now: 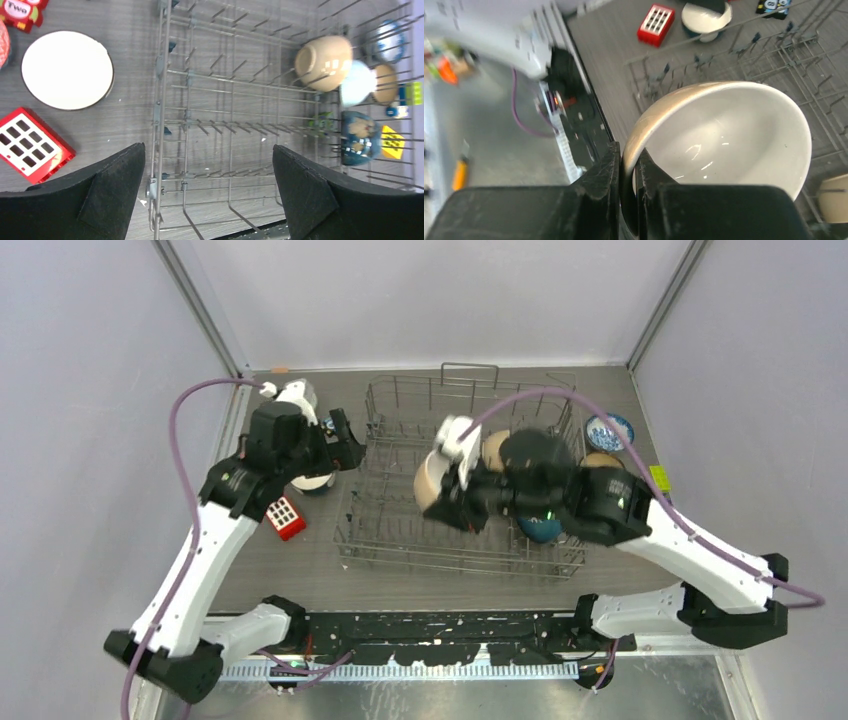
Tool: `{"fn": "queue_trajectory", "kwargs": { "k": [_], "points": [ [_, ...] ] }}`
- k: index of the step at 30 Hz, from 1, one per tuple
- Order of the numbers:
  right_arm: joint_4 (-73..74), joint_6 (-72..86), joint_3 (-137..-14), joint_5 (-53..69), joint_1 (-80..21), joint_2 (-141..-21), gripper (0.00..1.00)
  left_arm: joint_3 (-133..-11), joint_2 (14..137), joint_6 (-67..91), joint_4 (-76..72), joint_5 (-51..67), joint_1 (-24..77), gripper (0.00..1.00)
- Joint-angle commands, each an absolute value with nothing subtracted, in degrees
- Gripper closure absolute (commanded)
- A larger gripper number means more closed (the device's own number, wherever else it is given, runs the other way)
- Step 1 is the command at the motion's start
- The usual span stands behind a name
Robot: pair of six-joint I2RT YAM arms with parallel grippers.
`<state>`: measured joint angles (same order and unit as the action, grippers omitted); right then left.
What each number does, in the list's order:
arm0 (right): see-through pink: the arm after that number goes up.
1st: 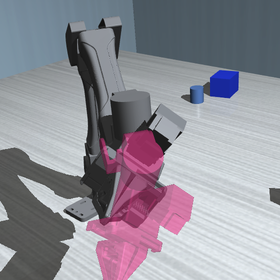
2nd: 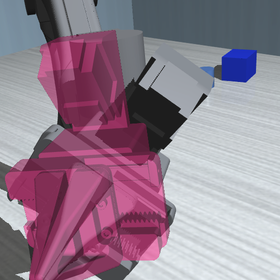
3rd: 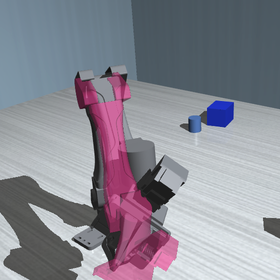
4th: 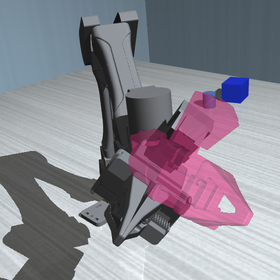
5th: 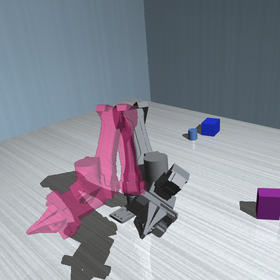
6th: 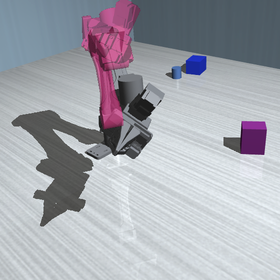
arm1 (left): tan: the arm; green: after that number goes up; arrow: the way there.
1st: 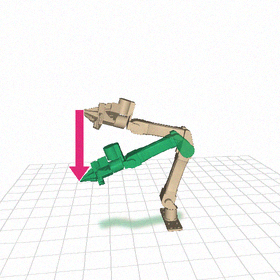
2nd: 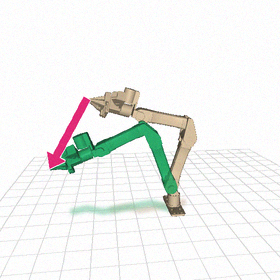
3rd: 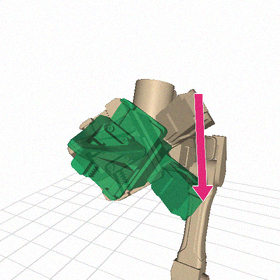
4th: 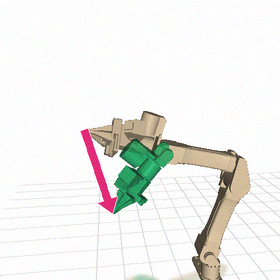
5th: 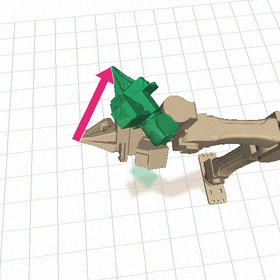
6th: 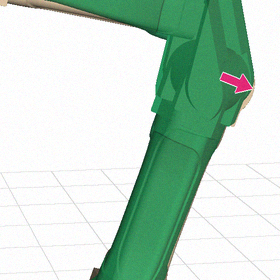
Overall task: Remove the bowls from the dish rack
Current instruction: Place the bowl at the center of the board.
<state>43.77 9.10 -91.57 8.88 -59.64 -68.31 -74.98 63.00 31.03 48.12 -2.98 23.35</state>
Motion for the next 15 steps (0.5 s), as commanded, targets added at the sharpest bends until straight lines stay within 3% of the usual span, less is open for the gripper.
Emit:
{"fn": "queue_trajectory", "kwargs": {
  "k": [1,9,15],
  "points": [
    [48.73,-8.16,-90.53,-15.23,-75.06,-65.04,0.99,-76.8,55.87,30.29,44.13,1.72,23.3,0.0],
    [52.46,-21.86,-83.62,-33.11,-93.31,-66.99,0.99,-79.7,54.17,27.81,43.32,22.13,23.56,0.0],
    [57.0,-29.29,-81.58,-40.3,-102.25,-71.47,0.99,-81.17,54.14,22.02,46.98,24.33,29.29,0.0]
  ]
}}
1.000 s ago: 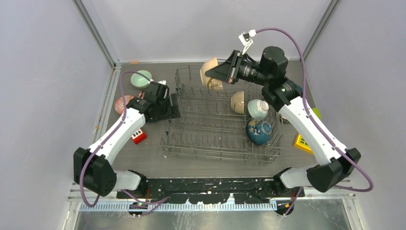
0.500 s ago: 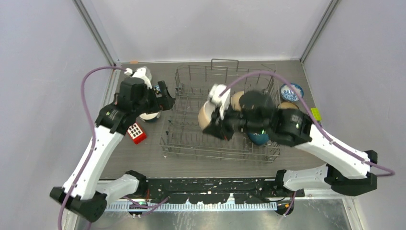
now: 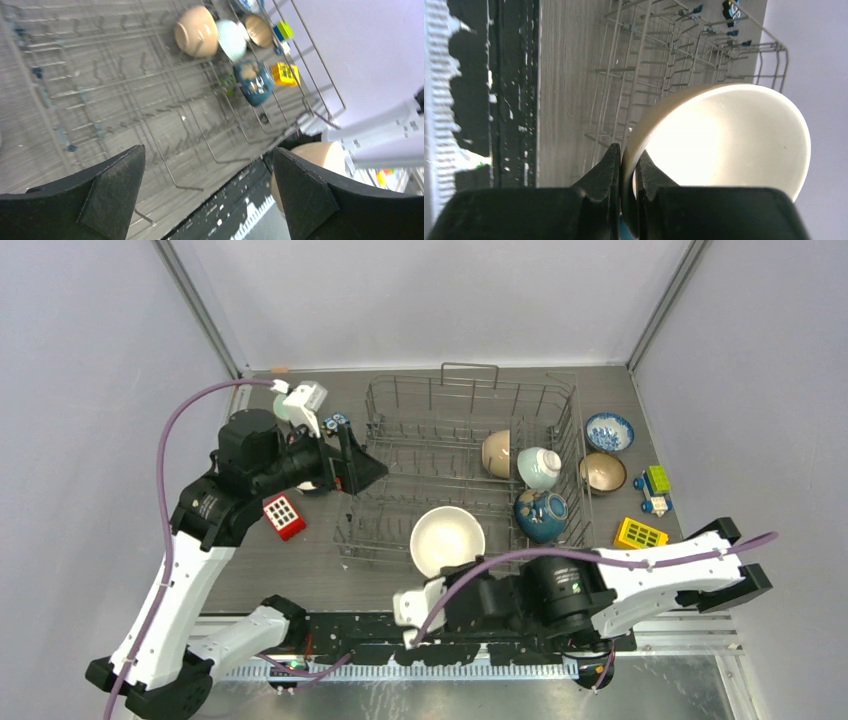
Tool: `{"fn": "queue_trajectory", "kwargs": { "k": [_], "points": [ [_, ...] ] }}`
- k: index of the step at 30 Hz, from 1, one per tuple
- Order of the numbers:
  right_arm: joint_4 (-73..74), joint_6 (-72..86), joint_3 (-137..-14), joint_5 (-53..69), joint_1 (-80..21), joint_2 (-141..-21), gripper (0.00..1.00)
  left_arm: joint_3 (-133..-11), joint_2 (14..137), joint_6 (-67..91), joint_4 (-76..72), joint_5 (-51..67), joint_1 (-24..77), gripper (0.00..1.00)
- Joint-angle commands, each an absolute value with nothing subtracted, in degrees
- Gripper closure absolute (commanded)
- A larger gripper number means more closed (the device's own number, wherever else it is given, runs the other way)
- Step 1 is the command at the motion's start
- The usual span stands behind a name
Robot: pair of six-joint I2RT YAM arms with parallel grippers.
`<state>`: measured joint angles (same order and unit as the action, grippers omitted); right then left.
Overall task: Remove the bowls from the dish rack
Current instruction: Place the bowl at the center of the board.
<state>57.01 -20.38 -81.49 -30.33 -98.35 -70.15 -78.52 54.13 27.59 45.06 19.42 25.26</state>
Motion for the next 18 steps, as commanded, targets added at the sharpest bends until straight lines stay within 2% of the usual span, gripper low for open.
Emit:
{"fn": "queue_trajectory", "kwargs": {
  "k": [1,5,11,18],
  "points": [
    [57.71,-29.83,-81.78,-39.98,-103.0,-72.24,0.99,-81.85,54.5,20.52,47.93,22.91,31.53,0.0],
    [61.47,-30.41,-82.94,-37.15,-104.61,-75.34,0.99,-85.61,57.31,14.6,52.02,13.91,42.98,0.0],
    [64.9,-30.1,-83.94,-34.13,-104.68,-77.93,0.99,-92.36,63.43,7.34,60.43,-1.27,57.98,0.06],
    [65.87,-30.05,-84.73,-34.57,-104.72,-78.4,0.99,-96.84,68.8,5.37,69.98,-7.52,64.87,0.14]
  ]
}}
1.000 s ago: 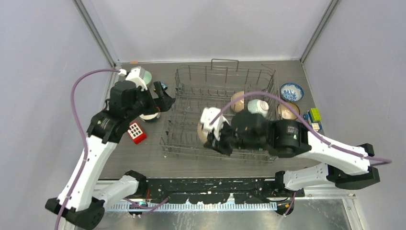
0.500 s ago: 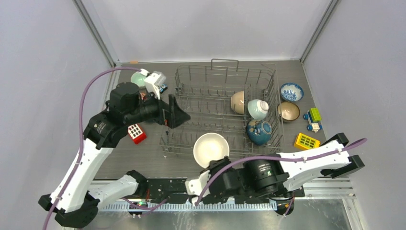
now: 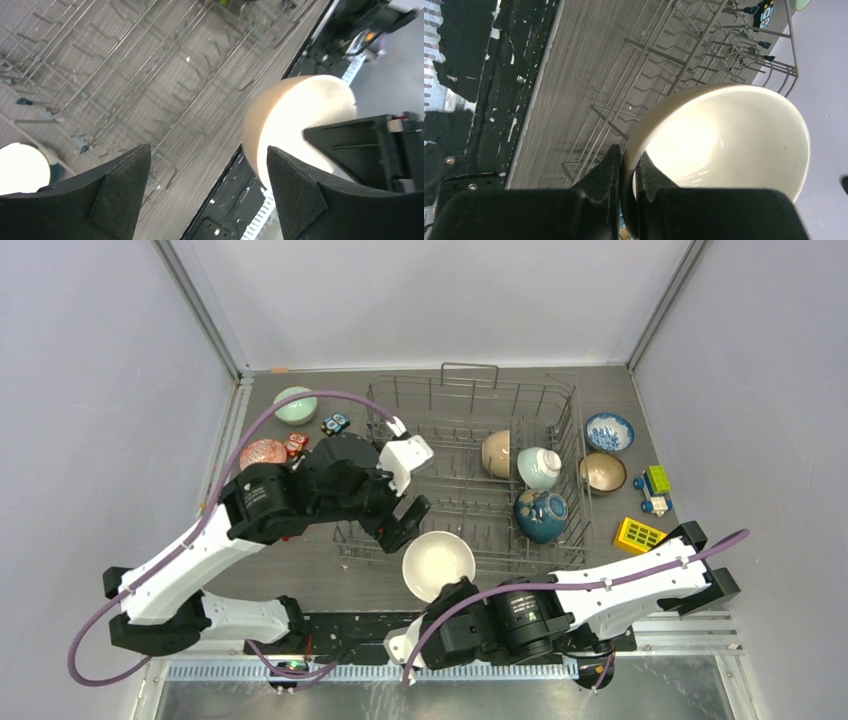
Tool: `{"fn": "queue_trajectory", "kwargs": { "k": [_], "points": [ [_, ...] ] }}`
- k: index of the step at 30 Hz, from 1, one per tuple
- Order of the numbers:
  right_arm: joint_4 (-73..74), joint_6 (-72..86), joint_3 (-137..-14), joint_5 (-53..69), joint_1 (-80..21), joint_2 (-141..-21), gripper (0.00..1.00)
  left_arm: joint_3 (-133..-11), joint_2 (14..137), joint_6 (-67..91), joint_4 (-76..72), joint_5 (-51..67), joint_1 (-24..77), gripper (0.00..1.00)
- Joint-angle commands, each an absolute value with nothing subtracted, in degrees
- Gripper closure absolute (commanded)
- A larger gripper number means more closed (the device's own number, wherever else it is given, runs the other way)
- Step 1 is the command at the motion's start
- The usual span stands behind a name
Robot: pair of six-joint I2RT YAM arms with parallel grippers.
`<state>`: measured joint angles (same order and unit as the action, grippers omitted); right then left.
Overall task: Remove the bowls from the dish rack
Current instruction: Place the bowl at the center of the board.
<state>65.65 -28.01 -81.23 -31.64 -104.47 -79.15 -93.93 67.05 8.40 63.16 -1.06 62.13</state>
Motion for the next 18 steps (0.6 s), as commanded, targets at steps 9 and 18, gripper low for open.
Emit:
{"fn": "queue_trajectory", "kwargs": {
  "k": [9,18],
  "points": [
    [65.7,-30.0,-84.64,-35.32,-104.84,-79.0,0.99,-96.46,73.15,5.75,68.69,-9.77,69.31,0.23],
    [65.07,-29.88,-85.37,-35.8,-104.85,-79.74,0.99,-95.97,76.19,6.71,67.91,-10.72,70.62,0.46]
  ]
}}
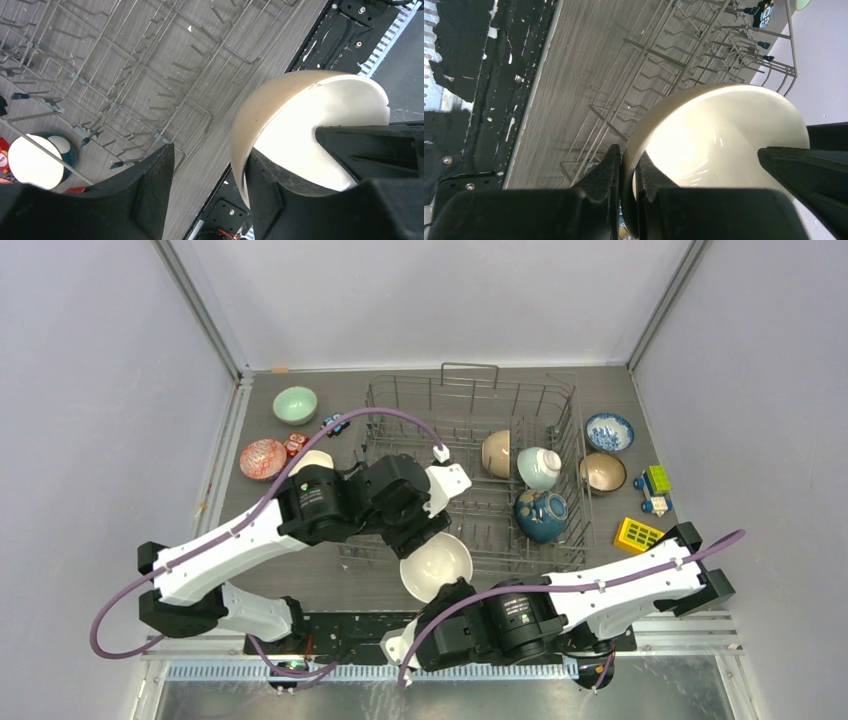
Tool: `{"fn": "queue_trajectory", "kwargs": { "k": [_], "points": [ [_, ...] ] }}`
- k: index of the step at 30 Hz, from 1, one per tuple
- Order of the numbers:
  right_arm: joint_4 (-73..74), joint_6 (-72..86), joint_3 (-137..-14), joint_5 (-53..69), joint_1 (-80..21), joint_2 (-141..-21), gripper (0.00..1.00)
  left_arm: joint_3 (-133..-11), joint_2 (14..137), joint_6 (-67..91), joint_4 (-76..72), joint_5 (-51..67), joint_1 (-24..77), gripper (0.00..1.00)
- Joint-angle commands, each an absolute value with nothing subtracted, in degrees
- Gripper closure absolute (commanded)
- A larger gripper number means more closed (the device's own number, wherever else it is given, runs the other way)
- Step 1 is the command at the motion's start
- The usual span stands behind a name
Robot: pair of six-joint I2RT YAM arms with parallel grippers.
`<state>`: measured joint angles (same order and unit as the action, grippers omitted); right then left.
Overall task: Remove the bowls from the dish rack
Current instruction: Place the bowl at the center of the board.
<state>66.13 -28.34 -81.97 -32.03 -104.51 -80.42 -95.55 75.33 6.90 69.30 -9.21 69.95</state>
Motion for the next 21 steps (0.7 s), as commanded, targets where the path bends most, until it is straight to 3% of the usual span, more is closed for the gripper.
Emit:
{"fn": "queue_trajectory", "kwargs": {
  "k": [1,5,9,10,11,12,14,16,17,18,21],
  "points": [
    [64.97,-29.88,-85.39,-35.87,-104.89,-79.8,0.99,-95.78,76.2,6.88,67.76,-10.72,70.74,0.47],
    [64.33,-30.1,-85.47,-36.39,-105.19,-80.13,0.99,-95.09,76.05,7.28,67.38,-10.56,70.89,0.55],
    [63.9,-29.92,-85.58,-36.9,-105.4,-80.39,0.99,-94.05,75.65,8.04,66.7,-10.17,70.9,0.83],
    [63.9,-29.7,-85.65,-36.88,-105.51,-80.44,0.99,-93.74,75.59,8.41,66.29,-10.47,70.89,0.96],
    [63.75,-29.27,-85.81,-36.98,-105.67,-80.54,0.99,-93.43,75.44,8.81,65.85,-10.87,70.88,0.99],
    [63.45,-28.82,-85.95,-37.06,-105.79,-80.7,0.9,-93.12,75.15,9.13,65.4,-11.49,70.84,1.0],
    [63.17,-27.22,-86.81,-37.05,-105.89,-81.04,0.55,-92.38,74.6,10.23,64.45,-14.33,70.9,1.0],
    [62.31,-25.41,-87.89,-36.49,-105.85,-81.12,0.3,-91.6,73.66,11.31,63.65,-17.99,70.7,1.0],
    [61.48,-24.39,-88.37,-36.15,-105.89,-80.94,0.09,-91.09,73.01,11.92,63.37,-19.79,70.16,1.0],
    [60.3,-23.71,-88.57,-35.99,-105.83,-80.68,0.01,-90.64,72.18,12.37,62.96,-20.76,69.01,1.0],
    [53.53,-21.38,-87.68,-35.56,-105.83,-78.22,0.0,-88.02,68.11,14.17,59.0,-17.88,59.28,1.0]
  ]
}}
